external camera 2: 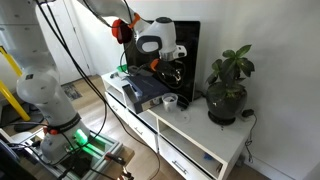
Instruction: Remove the lid from the clear bowl and then put the pair of glasses in the bowl
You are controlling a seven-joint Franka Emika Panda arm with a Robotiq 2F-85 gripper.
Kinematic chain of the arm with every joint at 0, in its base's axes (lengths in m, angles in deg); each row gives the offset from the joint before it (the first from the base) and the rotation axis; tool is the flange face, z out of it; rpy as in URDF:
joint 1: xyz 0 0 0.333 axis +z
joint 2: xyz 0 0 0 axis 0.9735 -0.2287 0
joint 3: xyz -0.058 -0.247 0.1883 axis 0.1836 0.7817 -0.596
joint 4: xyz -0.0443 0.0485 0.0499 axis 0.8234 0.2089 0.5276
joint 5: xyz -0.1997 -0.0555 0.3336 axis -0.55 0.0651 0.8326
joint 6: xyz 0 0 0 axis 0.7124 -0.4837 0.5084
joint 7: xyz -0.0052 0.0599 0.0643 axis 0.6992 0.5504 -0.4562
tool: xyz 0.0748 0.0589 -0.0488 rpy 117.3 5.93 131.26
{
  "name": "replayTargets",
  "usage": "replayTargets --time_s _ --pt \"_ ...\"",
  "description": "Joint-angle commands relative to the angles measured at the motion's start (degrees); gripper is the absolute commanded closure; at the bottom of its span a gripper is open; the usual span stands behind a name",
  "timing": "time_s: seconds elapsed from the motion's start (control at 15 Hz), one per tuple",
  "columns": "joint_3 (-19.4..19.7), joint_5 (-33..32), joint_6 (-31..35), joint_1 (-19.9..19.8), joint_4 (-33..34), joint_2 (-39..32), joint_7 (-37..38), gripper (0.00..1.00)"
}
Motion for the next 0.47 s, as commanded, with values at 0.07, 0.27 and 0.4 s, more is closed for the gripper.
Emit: replayTargets --time_s 0.07,0.27,0.4 --pt "3.4 0.4 -0.2 3.1 -1.2 1.6 -0.3 0.0" --pt "3.4 0.5 -0.1 3.3 -1.7 2.0 -0.4 0.0" --pt "3.4 0.5 0.0 3.4 -1.9 2.0 -0.4 0.0"
